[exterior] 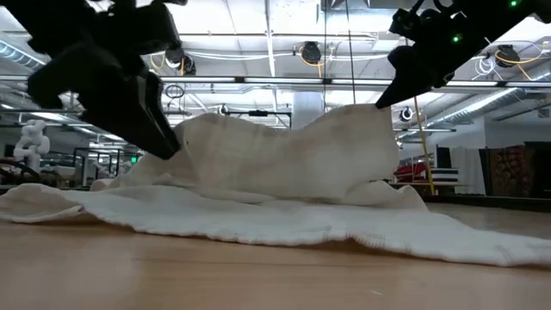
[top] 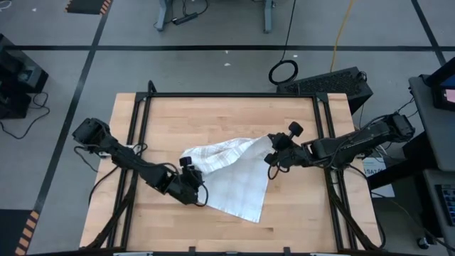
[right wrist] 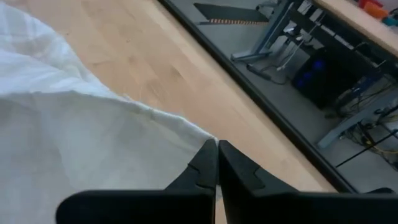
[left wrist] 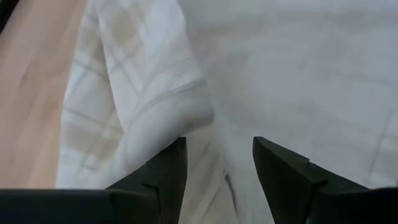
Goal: Roll towel
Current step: Roll the white kitchen towel
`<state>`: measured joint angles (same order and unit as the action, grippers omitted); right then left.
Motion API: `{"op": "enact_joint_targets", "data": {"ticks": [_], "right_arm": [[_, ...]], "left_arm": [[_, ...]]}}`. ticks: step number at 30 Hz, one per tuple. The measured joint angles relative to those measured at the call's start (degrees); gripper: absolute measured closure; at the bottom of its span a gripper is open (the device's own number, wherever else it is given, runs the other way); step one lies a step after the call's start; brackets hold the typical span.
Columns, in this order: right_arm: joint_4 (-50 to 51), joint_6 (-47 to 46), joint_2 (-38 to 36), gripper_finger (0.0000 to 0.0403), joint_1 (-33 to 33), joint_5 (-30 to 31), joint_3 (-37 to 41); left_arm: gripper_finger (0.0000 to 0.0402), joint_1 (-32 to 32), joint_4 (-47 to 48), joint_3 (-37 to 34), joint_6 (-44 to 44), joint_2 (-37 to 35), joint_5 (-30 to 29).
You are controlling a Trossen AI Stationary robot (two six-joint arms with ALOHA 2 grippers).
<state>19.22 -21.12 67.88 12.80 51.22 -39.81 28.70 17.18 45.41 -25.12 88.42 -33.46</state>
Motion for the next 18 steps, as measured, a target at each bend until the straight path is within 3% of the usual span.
{"op": "enact_joint_targets", "data": {"ticks": [13, 18], "right_arm": [[0.6, -0.1, 0.0, 0.0402, -0.5, -3.3, 0.0], [0.8, 0.0, 0.0, 0.0402, -0.5, -3.4, 0.0]], "left_arm": [[0.0215, -1.6, -12.9, -8.1, -1.2, 0.0, -0.1], [0.0215, -2.0, -13.2, -9.5, -1.5, 0.0, 0.0]]}}
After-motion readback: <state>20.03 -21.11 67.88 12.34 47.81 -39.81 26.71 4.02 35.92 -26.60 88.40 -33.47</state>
